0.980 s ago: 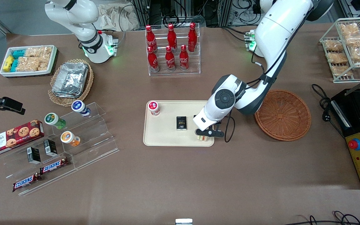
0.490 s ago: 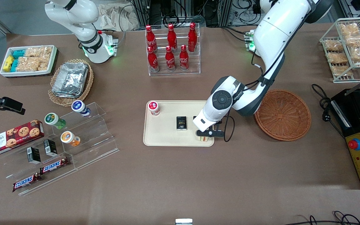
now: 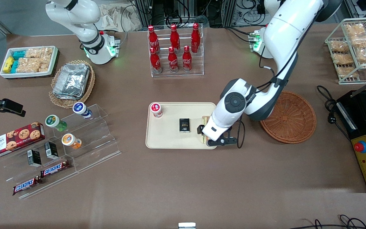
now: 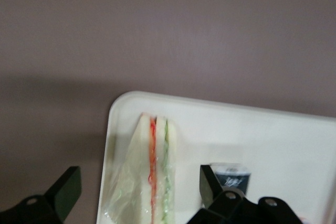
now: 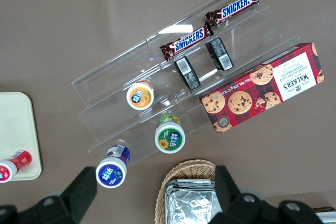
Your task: Place sandwich from basket to tray
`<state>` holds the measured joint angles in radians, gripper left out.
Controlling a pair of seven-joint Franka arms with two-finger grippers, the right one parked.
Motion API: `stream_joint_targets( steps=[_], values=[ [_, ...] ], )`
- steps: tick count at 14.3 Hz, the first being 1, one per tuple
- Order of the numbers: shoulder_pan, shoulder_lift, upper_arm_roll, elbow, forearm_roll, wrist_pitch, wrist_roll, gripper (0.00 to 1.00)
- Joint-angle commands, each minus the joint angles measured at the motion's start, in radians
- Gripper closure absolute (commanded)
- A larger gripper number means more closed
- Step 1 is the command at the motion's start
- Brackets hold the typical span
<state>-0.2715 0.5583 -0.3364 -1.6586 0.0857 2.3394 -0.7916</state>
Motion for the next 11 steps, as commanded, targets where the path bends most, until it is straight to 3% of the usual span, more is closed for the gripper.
stream_joint_targets(
  steps=[1, 5, 6, 8, 11],
  values=[
    [0.058, -0.115, -0.003, 0.023, 0.006, -0.069, -0.084, 0.0],
    [0.066, -0.207, 0.069, 0.112, 0.019, -0.328, -0.068, 0.0],
    [0.11, -0.256, 0.073, 0.106, 0.003, -0.389, -0.051, 0.0],
    [0.149, -0.342, 0.079, 0.091, -0.015, -0.487, 0.081, 0.0],
    [0.149, -0.44, 0.207, 0.051, -0.072, -0.58, 0.333, 0.0]
  ],
)
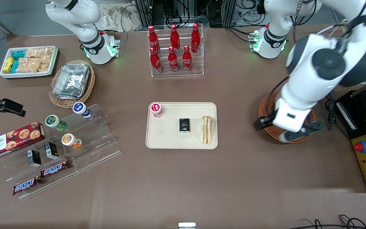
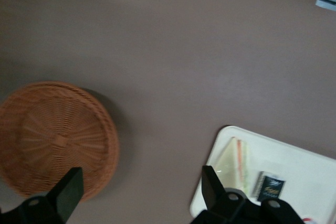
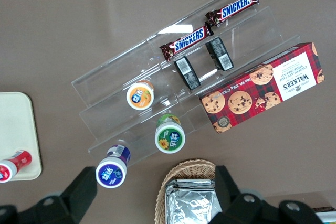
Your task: Place sandwich from basket to tray
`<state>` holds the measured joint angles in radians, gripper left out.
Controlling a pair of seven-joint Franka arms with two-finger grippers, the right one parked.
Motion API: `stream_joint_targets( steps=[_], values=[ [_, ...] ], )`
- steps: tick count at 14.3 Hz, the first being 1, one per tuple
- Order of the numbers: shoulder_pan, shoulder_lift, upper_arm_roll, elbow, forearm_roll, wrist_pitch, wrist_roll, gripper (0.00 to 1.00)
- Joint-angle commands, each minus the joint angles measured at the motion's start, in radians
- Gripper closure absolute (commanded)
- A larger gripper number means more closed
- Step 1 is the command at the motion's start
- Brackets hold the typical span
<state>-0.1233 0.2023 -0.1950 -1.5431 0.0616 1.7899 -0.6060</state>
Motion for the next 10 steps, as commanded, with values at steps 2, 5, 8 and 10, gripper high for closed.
stream_joint_targets(
  steps=[2, 5, 8, 10],
  values=[
    [-0.002, -0.168, 0.173, -0.15, -0.092, -0.021, 0.376, 0.0],
    [-0.002, -0.218, 0.307, -0.203, -0.128, -0.006, 0.657, 0.0],
    [0.001, -0.196, 0.37, -0.178, -0.112, -0.015, 0.723, 0.0],
    [0.001, -0.172, 0.376, -0.158, -0.094, -0.018, 0.707, 0.0]
  ],
)
